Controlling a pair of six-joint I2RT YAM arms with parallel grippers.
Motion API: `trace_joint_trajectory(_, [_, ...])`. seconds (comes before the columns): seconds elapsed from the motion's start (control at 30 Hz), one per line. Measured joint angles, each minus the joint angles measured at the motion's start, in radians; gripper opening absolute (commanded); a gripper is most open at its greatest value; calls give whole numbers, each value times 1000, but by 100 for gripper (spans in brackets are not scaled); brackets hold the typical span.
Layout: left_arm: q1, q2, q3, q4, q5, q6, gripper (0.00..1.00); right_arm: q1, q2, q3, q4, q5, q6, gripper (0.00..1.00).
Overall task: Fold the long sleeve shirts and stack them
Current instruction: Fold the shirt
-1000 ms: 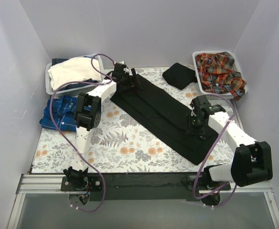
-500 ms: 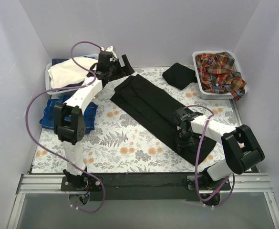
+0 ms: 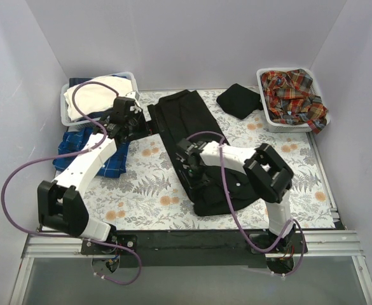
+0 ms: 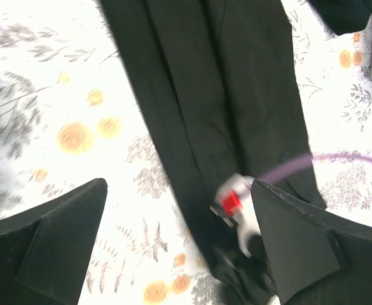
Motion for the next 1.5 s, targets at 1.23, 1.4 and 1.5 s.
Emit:
trace_joint_trajectory(1.23, [0, -312, -776, 167, 243, -499, 98, -638, -576, -594, 420, -63, -45, 73])
trace_joint_trajectory(1.4, [0, -323, -850, 312, 307, -593, 94, -696, -549, -657, 541, -179, -22, 72])
trace_joint_trajectory(1.5, [0, -306, -875, 388, 334, -632, 89, -701, -510, -670, 645, -270, 1, 70])
